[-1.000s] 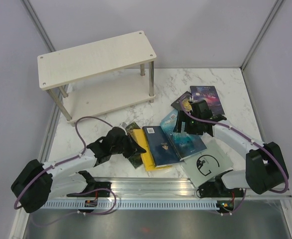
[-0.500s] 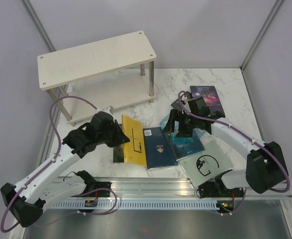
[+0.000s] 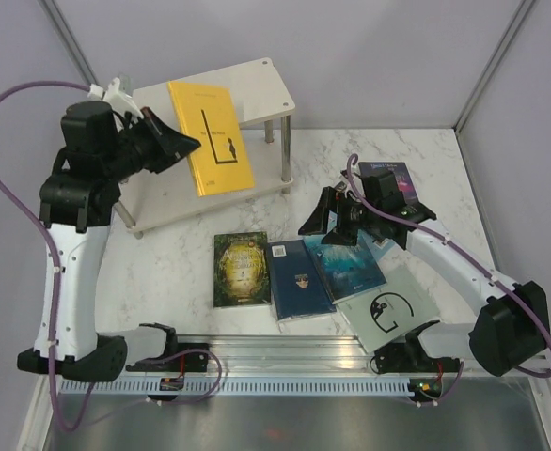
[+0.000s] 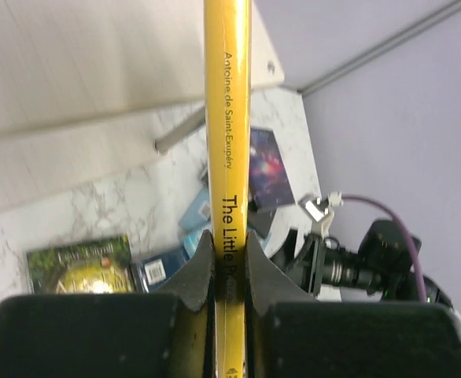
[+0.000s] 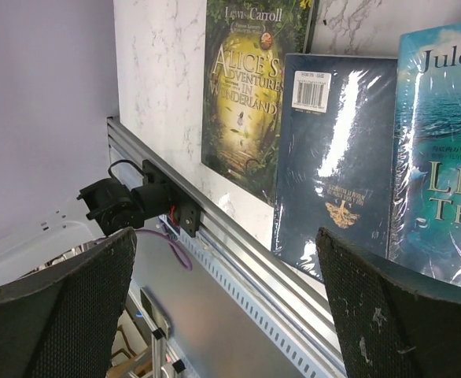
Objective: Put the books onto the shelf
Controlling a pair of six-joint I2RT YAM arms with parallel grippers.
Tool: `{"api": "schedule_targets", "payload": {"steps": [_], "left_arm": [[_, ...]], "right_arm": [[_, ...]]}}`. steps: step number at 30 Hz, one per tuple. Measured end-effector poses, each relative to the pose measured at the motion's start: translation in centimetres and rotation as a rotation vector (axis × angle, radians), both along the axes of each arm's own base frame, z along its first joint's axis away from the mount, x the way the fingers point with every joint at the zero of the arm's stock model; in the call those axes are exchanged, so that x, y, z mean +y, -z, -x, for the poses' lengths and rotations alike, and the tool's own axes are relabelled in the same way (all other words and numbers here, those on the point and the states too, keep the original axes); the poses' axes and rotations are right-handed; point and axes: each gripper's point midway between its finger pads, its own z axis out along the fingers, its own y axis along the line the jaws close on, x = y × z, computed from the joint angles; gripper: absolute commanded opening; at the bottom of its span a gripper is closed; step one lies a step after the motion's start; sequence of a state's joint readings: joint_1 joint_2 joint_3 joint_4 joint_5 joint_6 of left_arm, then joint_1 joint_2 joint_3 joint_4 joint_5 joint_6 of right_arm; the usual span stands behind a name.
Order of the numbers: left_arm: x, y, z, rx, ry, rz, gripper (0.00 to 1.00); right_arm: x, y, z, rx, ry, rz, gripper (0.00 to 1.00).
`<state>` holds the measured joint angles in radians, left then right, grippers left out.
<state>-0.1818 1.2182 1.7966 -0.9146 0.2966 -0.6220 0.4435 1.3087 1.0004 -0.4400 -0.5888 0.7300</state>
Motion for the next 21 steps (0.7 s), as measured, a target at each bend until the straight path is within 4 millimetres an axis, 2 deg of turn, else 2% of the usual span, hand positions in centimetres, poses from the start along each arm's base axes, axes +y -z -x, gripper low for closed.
{"api": "schedule_targets", "payload": {"steps": [3,7,10,13,16,21], "left_arm": [[1.8,-3.2,-2.2,-0.059,-0.031,0.01,0.02],[5.7,-5.1,-4.7,-0.092,-0.115,0.025,0.02],[9.4,-4.7,-6.5,-0.071,-0.198,0.034,0.02],[12.4,-3.1,-8.1,-0.019,-0.264,0.051,0.02],[14.1,-2.1,-9.1,0.022,-0.289,0.068,0.03],[15.7,-2.3,-10.2,0.058,-0.304,0.068,0.07]], "right_arm": [[0.0,-0.5,0.2,-0.01,0.0,-0.01,0.98],[-0.1,-0.9,0.4,-0.019,0.0,-0.018,0.98],[-0.2,-0.8,0.7,-0.018,0.0,-0.018,0.98],[-0.2,-0.7,0.7,-0.015,0.0,-0.016,0.98],[-0.2,-0.6,0.7,-0.015,-0.001,-0.016,0.98],[-0.4,0.2,0.9,0.0,-0.004,-0.004,0.98]]}}
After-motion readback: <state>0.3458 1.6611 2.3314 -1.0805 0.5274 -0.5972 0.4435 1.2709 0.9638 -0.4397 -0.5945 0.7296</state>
